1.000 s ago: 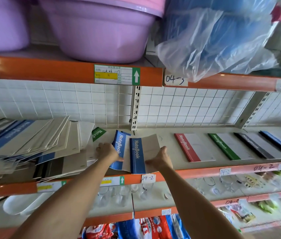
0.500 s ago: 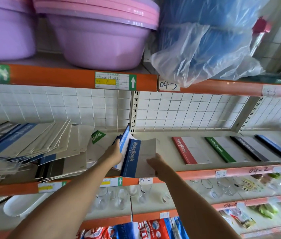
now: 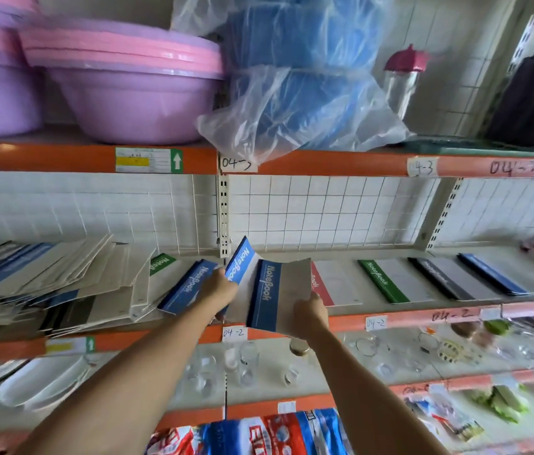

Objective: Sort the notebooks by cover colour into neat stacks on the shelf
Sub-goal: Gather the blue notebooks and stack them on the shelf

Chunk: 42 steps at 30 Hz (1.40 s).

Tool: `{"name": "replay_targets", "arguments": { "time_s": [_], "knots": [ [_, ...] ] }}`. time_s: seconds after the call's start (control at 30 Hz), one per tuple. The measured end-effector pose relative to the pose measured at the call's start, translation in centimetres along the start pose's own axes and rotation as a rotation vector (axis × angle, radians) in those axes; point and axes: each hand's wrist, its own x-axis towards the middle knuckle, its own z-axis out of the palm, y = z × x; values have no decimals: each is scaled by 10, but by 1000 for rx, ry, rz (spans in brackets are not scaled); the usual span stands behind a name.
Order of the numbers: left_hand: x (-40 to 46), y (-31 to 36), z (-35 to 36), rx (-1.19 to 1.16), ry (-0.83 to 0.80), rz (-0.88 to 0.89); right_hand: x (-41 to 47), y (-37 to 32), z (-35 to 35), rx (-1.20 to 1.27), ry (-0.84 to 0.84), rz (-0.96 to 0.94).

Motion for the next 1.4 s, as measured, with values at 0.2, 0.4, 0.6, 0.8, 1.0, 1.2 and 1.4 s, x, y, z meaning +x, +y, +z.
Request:
{"name": "replay_targets", "arguments": {
  "time_s": [0.2,0.4,0.6,0.8,1.0,1.2,1.4],
  "knots": [
    [-37,53,73,-49,-35,59,-10,49,-93,-48,80,46],
    [-86,116,155,-107,-114,100,-24,107,-187,-10,200,100],
    [-127,166,217,-194,-186,126,-35,142,-252,-9,286,133],
    [-135,210,265,-154,-271,184,-19,172,-307,82,360,167],
    [-111,282,321,-98,-293,222,21,187,-367,126,410,181],
    [-76,369,387,-143,-320,196,75,186,-451,154,416,201],
    [-63,438,455,-146,-324,179,130,199,-525,94,435,209]
  ]
}}
